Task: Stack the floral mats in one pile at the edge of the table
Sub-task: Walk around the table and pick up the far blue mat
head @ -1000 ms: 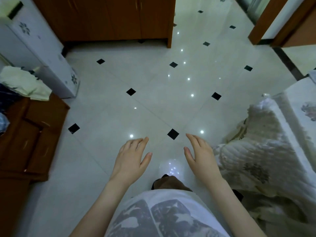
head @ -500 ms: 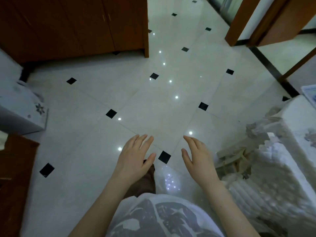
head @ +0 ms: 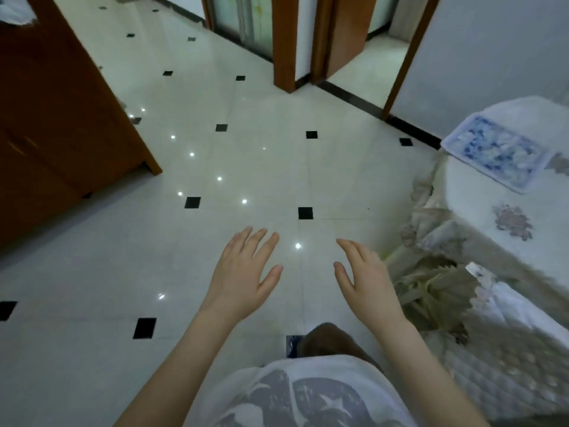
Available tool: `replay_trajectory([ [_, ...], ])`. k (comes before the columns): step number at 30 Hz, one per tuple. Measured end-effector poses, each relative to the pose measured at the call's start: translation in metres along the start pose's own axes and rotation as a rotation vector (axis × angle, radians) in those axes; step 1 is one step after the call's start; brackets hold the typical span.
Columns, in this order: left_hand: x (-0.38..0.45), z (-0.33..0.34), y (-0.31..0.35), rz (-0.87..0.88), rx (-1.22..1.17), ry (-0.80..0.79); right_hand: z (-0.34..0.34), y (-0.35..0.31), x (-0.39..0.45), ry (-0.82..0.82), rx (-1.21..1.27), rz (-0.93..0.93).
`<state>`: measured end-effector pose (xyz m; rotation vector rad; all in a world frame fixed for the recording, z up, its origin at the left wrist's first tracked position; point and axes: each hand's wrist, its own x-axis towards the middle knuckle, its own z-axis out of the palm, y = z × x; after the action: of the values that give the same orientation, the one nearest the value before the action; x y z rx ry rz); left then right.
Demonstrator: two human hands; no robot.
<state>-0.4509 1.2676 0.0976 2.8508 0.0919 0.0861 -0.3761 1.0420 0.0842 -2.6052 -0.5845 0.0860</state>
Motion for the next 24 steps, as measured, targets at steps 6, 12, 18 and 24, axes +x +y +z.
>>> replay_trajectory([
  [6,0.096,0.03,-0.007,0.097,-0.037,-0.11,0.008,0.033,0.072,0.007,-0.035,0.118],
  [12,0.216,0.043,-0.007,0.14,-0.031,-0.18,-0.003,0.073,0.177,0.029,-0.02,0.184],
  [18,0.356,0.026,0.011,0.231,-0.019,-0.125,-0.043,0.112,0.276,0.108,-0.015,0.219],
  [24,0.459,0.025,0.036,0.341,-0.059,-0.126,-0.065,0.147,0.332,0.195,0.017,0.332],
])
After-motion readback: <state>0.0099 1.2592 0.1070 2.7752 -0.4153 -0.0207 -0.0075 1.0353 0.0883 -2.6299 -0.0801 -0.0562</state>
